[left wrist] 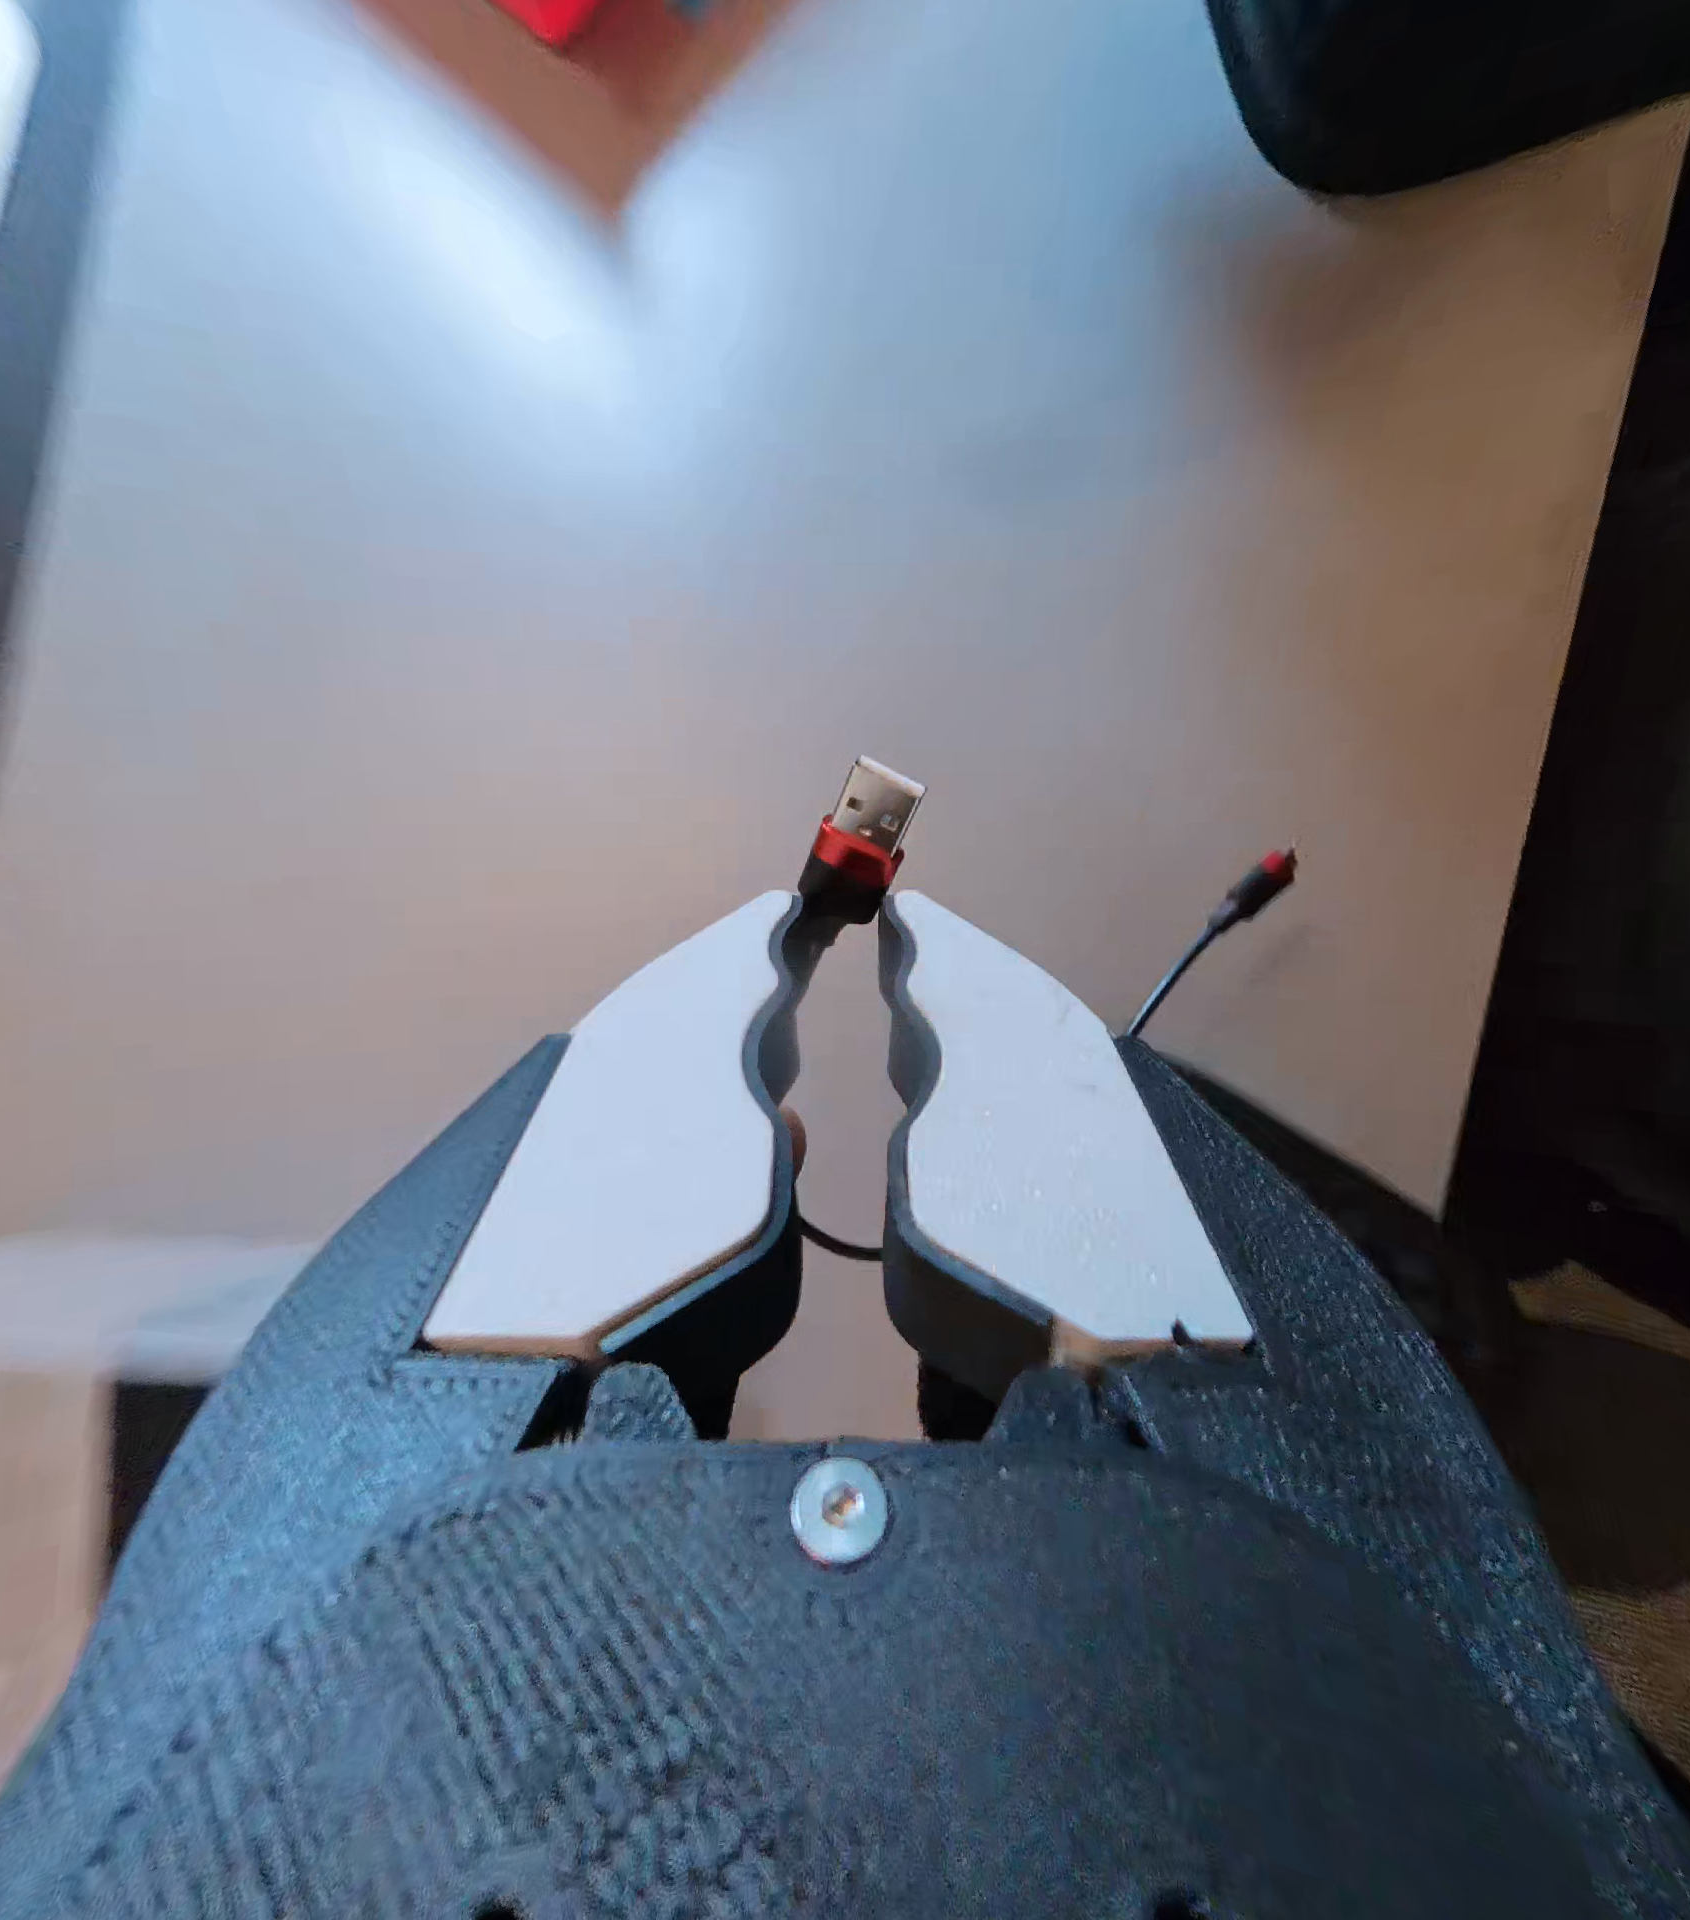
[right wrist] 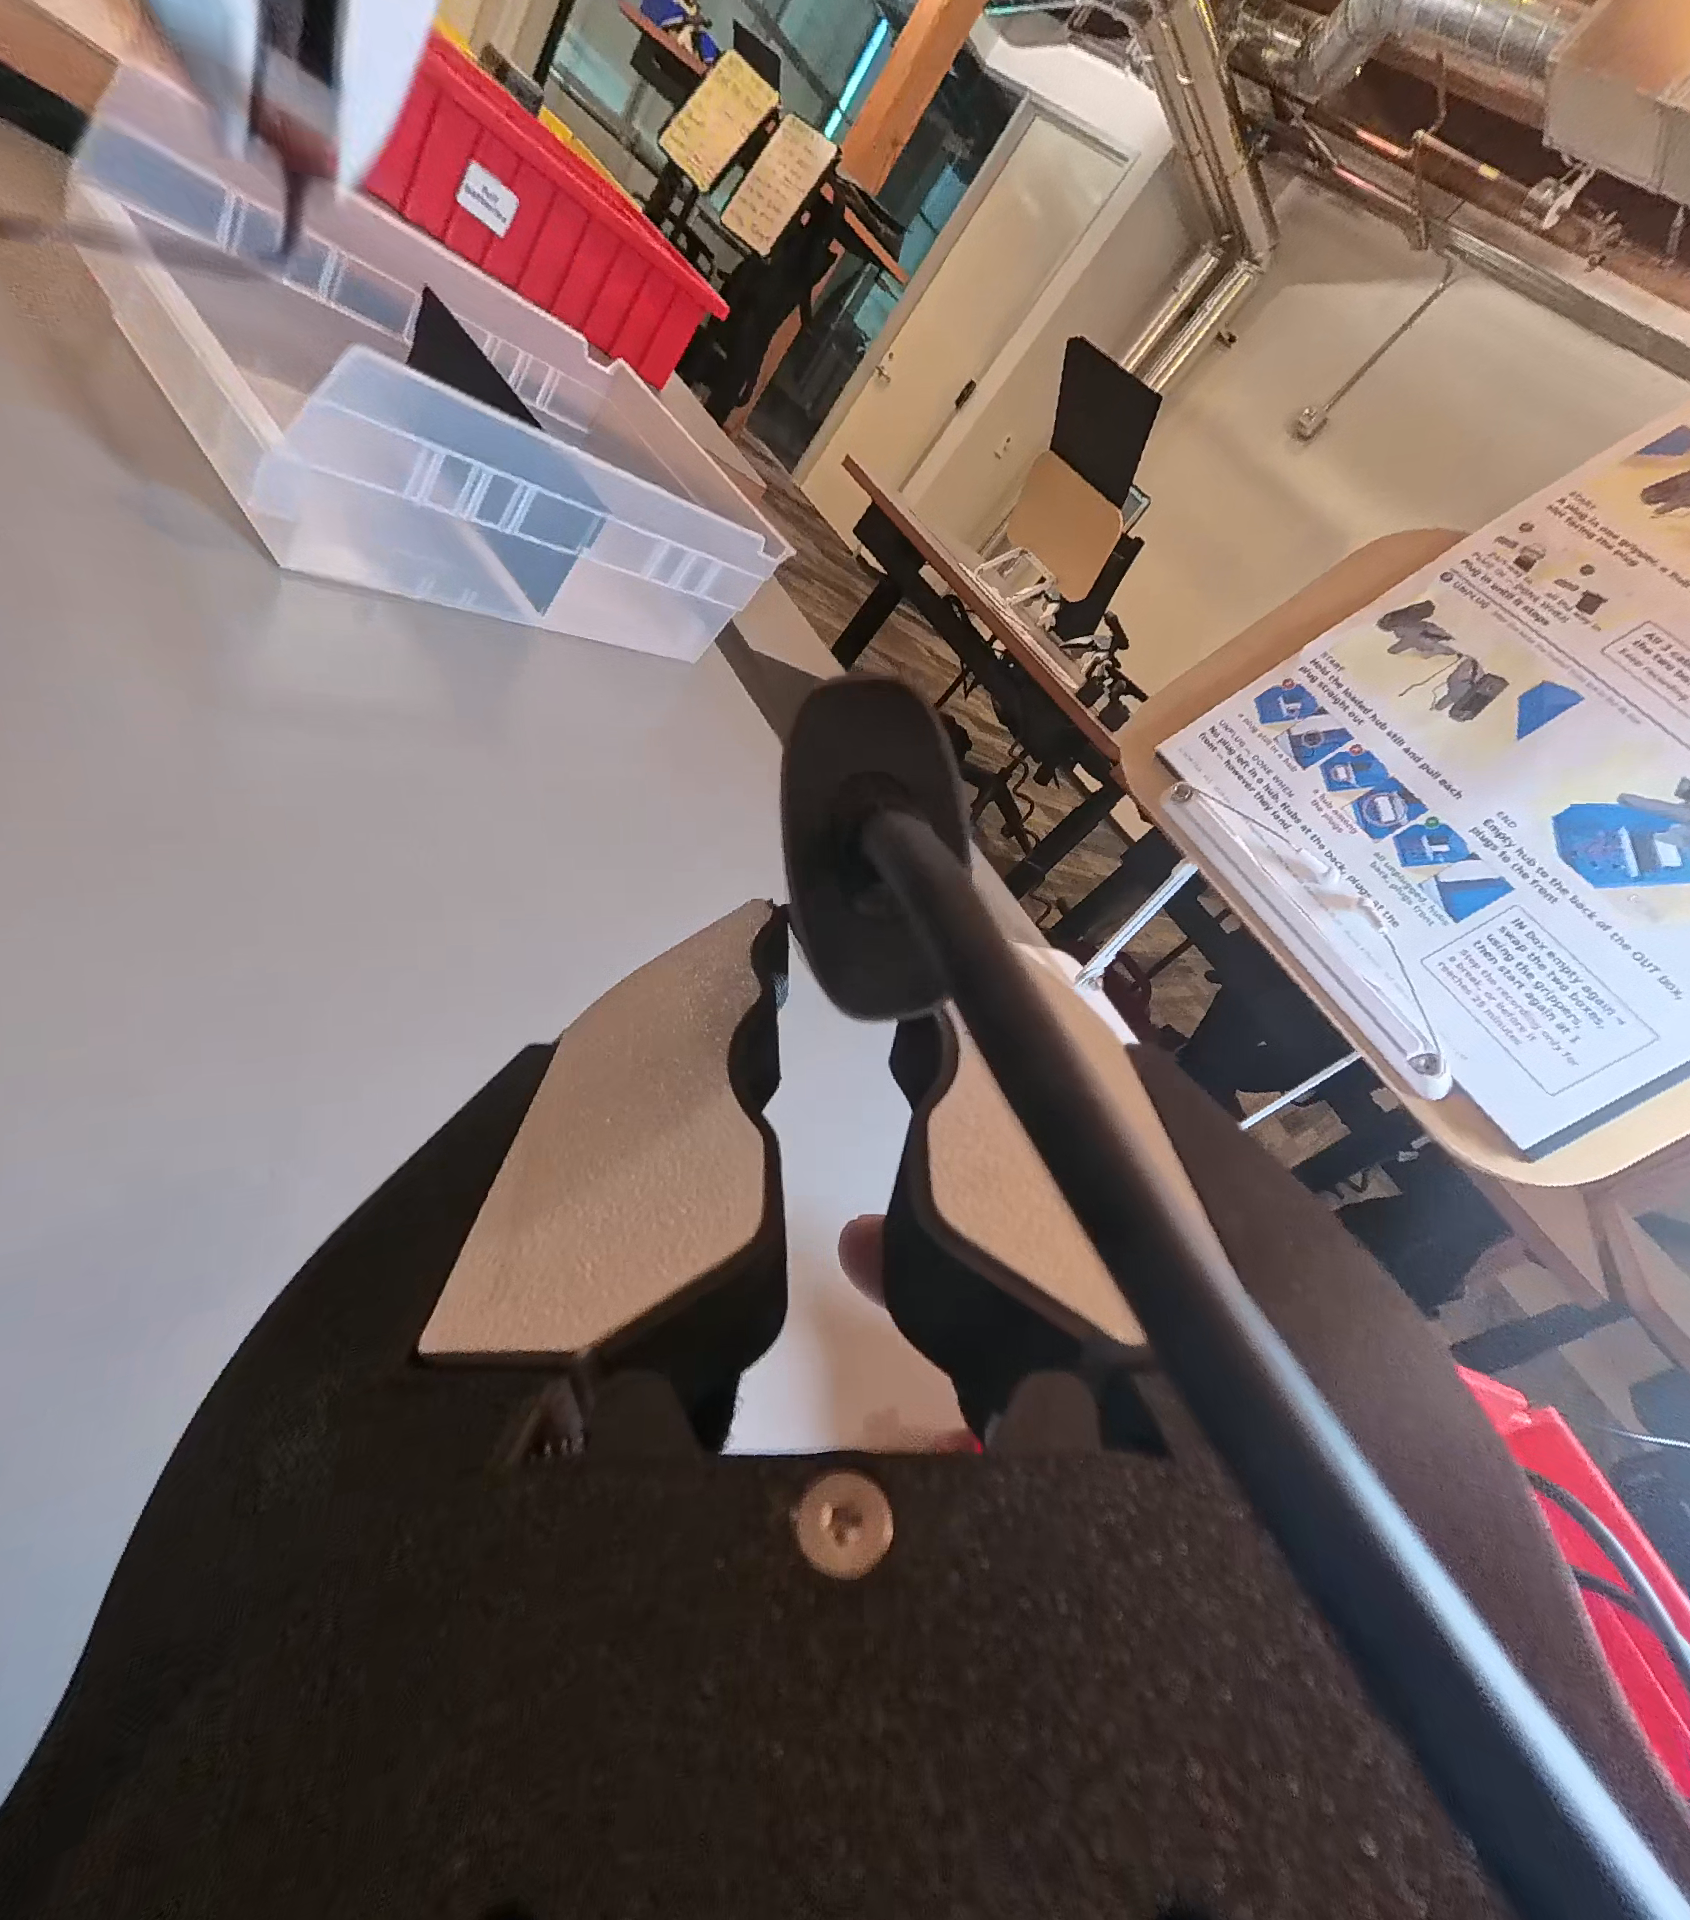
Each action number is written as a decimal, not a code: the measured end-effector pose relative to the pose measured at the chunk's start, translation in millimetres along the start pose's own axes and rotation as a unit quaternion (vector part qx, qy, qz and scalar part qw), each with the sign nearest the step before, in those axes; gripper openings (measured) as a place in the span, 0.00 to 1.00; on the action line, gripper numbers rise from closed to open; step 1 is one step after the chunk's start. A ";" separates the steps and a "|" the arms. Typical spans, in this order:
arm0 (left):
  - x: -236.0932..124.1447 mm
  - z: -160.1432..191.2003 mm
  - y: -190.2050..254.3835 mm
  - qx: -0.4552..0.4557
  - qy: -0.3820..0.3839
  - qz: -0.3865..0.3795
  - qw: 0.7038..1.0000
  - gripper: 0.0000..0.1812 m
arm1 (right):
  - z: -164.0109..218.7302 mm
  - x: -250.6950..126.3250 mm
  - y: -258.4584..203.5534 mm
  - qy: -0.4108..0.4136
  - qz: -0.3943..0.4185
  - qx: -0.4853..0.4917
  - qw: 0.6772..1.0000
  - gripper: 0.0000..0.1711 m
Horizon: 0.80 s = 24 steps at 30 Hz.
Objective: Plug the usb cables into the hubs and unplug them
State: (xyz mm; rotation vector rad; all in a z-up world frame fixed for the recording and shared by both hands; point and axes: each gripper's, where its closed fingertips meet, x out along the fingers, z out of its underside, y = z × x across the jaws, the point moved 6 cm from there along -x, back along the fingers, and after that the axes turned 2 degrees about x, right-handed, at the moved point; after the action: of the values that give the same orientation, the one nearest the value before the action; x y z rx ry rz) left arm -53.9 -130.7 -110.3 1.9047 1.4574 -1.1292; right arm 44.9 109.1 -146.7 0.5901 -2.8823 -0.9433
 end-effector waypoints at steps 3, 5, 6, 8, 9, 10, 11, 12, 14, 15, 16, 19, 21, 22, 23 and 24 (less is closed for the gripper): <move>85.0 -7.4 1.3 -0.023 0.026 0.053 0.998 0.07 | 8.8 3.1 -2.2 -0.017 -0.004 -0.005 1.000 0.10; 125.7 -13.1 0.7 -0.023 0.036 0.062 0.997 0.08 | 13.8 4.6 -3.3 -0.026 -0.007 -0.004 1.000 0.10; 140.1 -16.1 0.6 -0.017 0.042 0.059 0.997 0.08 | 15.7 5.2 -3.5 -0.029 -0.008 -0.002 1.000 0.10; 158.2 -19.9 -1.2 -0.007 0.050 0.047 0.998 0.09 | 18.5 6.1 -3.8 -0.032 -0.011 0.003 0.999 0.10; 162.4 -20.2 -2.2 -0.002 0.051 0.040 0.998 0.09 | 19.4 6.5 -3.8 -0.033 -0.013 0.006 0.999 0.10; 163.8 -19.5 -3.1 0.006 0.053 0.033 0.998 0.10 | 20.1 6.9 -3.9 -0.033 -0.014 0.009 0.999 0.10; 163.1 -18.0 -3.1 0.017 0.058 0.033 0.998 0.10 | 20.6 7.2 -4.1 -0.033 -0.016 0.011 0.999 0.10; 161.4 -15.6 -3.8 0.024 0.061 0.032 0.997 0.10 | 20.9 7.5 -4.4 -0.033 -0.018 0.012 0.999 0.10; 158.3 -8.8 -6.2 0.032 0.060 0.032 0.997 0.12 | 21.0 8.1 -4.7 -0.033 -0.020 0.014 0.999 0.10; 157.6 -5.5 -7.0 0.035 0.057 0.034 0.997 0.13 | 21.0 8.4 -5.0 -0.033 -0.021 0.015 0.999 0.10; 157.7 -3.1 -7.1 0.040 0.055 0.039 0.997 0.14 | 21.0 8.6 -5.2 -0.033 -0.021 0.016 0.999 0.10; 161.9 -0.9 -6.6 0.066 0.039 0.042 0.996 0.14 | 21.5 9.2 -5.2 -0.033 -0.023 0.019 0.999 0.10; 165.9 -2.5 -6.8 0.087 0.022 0.043 0.995 0.14 | 22.4 9.3 -4.9 -0.033 -0.023 0.023 0.999 0.10; 167.3 -4.5 -8.1 0.095 0.017 0.044 0.994 0.13 | 22.9 9.3 -4.6 -0.033 -0.024 0.025 0.999 0.10; 168.5 -6.5 -9.4 0.101 0.012 0.050 0.994 0.13 | 23.4 9.4 -4.3 -0.034 -0.025 0.027 0.999 0.10; 169.8 -8.4 -10.5 0.107 0.007 0.058 0.993 0.13 | 24.0 9.3 -4.0 -0.034 -0.025 0.029 0.999 0.10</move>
State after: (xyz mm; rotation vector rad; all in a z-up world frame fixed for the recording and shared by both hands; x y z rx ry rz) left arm -45.9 -28.7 -246.5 2.1160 1.2557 -1.2624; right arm 33.6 116.1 -169.1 0.6481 -2.9780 -0.9074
